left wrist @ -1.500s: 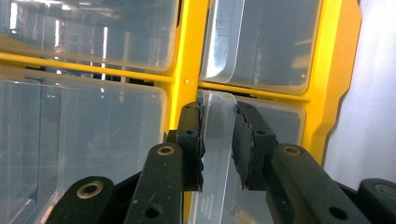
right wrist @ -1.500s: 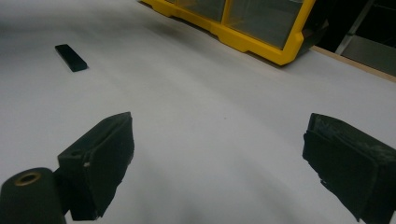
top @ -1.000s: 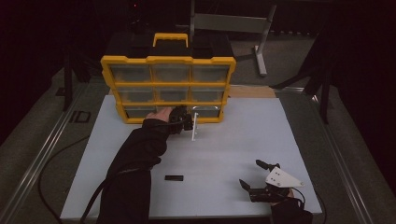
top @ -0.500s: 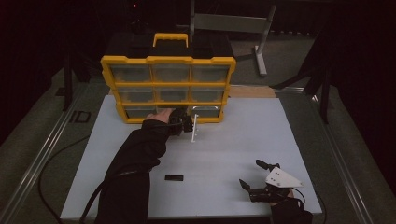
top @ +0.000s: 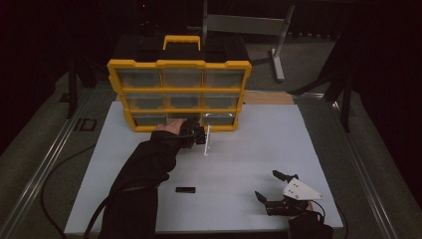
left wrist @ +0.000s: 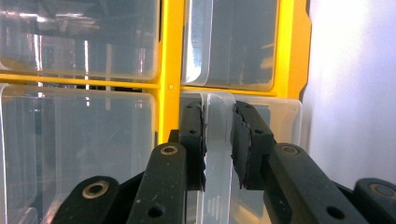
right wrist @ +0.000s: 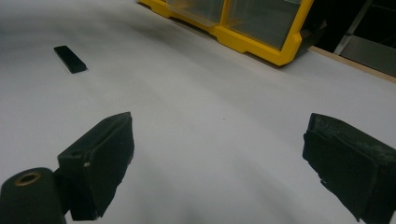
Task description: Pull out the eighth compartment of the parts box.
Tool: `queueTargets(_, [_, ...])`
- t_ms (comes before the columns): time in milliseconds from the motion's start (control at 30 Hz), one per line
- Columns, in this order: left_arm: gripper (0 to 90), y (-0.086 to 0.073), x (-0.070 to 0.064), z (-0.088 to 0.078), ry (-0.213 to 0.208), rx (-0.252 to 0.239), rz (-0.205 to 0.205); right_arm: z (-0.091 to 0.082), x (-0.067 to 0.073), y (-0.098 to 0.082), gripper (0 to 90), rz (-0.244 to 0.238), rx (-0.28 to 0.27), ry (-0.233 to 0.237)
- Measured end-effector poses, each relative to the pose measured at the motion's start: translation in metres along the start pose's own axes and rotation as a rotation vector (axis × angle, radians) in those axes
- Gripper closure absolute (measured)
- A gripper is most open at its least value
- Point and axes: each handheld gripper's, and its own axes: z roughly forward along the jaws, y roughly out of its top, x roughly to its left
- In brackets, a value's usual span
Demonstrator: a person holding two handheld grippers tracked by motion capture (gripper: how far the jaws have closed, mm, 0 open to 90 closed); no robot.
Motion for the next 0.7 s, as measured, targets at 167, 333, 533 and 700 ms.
queueTargets(167, [75.4,0.0,-0.002,-0.004,-0.002,0.0,0.003,0.0,0.001,0.0,8.9,0.001,0.001,-0.002])
queueTargets(333, [75.4,0.0,-0.003,-0.008,-0.007,0.0,0.006,0.001,0.001,0.0,8.9,-0.001,0.005,-0.004])
queueTargets(533, [75.4,0.002,-0.005,-0.012,-0.003,-0.004,0.009,0.001,0.0,0.0,8.9,-0.004,0.001,-0.006])
queueTargets(700, [75.5,0.003,-0.007,-0.016,0.001,-0.01,0.008,0.001,0.001,0.001,8.9,-0.005,0.002,-0.005])
